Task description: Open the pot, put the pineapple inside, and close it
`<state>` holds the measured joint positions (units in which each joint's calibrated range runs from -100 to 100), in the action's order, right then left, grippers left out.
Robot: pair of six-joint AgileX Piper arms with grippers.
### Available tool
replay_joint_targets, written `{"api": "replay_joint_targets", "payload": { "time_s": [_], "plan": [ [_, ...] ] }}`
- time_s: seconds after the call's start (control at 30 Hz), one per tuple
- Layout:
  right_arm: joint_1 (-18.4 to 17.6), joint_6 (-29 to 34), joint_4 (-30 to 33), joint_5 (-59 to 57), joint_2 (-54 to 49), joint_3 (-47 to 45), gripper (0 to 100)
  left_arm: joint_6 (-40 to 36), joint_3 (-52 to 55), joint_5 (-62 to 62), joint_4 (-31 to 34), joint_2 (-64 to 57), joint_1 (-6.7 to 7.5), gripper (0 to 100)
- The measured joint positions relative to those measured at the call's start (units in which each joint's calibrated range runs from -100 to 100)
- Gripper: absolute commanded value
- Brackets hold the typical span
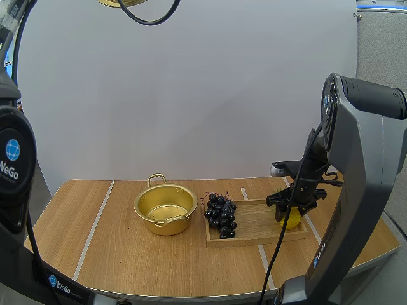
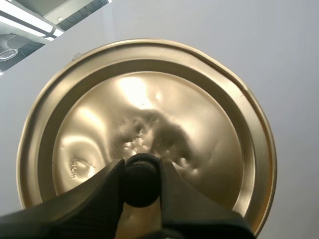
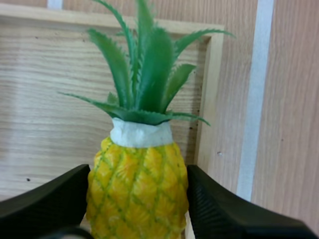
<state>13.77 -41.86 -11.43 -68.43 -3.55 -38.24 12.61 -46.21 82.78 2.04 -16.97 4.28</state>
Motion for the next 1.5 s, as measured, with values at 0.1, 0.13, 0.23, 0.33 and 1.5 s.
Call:
{"api": "replay_joint_targets", "payload": {
  "time_s": [0.1, 0.13, 0.23, 0.33, 1.5],
  "plan": [
    [0.0, 0.0, -0.3, -2.6, -3.8, 2.0, 0, 0.0, 0.0, 0.0, 0.0, 0.0, 0.00, 0],
    [0.0, 0.0, -0.4, -3.4, -5.2, 2.6, 0, 0.0, 0.0, 0.0, 0.0, 0.0, 0.00, 0],
    [-0.3, -0.1, -0.8, -7.0, -10.2, 4.9, 0, 0.0, 0.0, 0.0, 0.0, 0.0, 0.00, 0],
    [-1.1, -0.2, -1.1, -9.6, -13.7, 6.6, 0, 0.0, 0.0, 0.0, 0.0, 0.0, 0.00, 0],
    [-29.2, 8.3, -3.1, -17.7, -12.0, 16.0, 0, 0.0, 0.0, 0.0, 0.0, 0.0, 0.00, 0]
  ]
}}
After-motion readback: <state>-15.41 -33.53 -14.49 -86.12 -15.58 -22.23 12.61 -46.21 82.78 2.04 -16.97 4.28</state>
